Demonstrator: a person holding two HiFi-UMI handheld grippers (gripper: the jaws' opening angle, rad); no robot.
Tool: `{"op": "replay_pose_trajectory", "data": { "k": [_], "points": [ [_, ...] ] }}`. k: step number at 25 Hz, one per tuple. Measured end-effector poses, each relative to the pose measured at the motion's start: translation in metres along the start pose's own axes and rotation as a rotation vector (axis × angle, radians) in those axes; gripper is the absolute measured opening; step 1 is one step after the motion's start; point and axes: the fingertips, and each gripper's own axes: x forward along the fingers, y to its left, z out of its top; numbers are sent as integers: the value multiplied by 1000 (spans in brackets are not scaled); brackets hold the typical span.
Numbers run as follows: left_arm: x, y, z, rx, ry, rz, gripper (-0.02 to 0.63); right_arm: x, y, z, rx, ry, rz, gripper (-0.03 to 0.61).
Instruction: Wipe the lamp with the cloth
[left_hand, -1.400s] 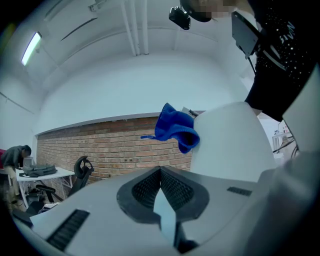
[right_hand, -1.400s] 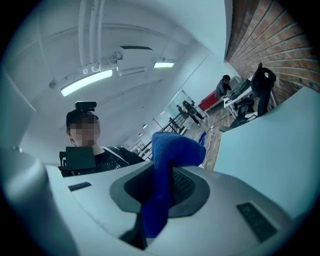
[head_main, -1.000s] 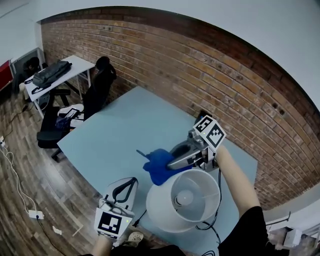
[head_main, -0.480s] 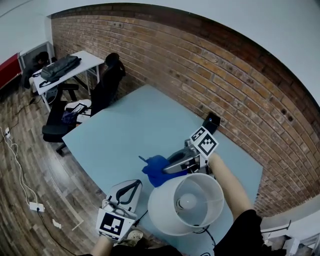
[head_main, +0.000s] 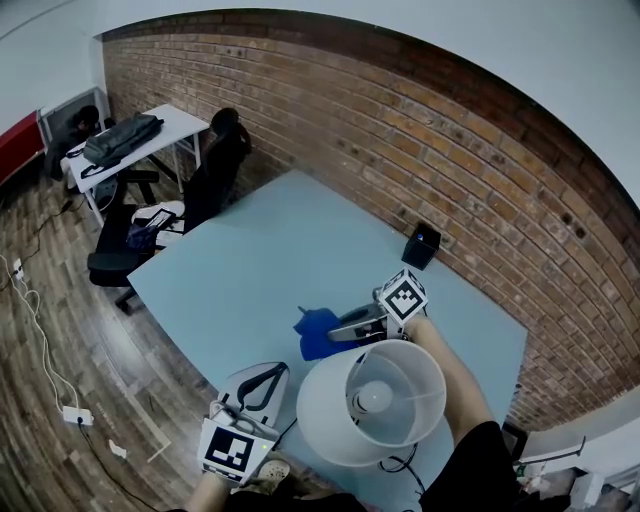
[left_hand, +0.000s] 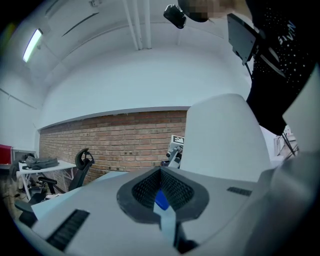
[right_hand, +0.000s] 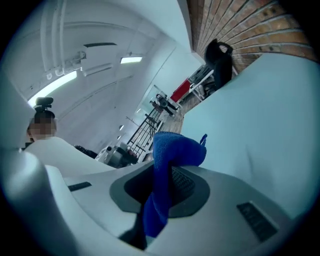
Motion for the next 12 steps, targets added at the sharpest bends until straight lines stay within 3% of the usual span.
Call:
{"op": "replay_pose_trajectory", "data": {
  "k": [3,8,12],
  "points": [
    [-3,0,3,2,-7,-9,8,-31,19,28,25,-152,-26,63],
    [-6,-6,14,-12,-43,-24,9,-85,109,70,-81,-295,-72,64],
    [-8,-15,24,-36,-70,-61,9,-119,186,91,-107,-489,-213,63]
  ]
}}
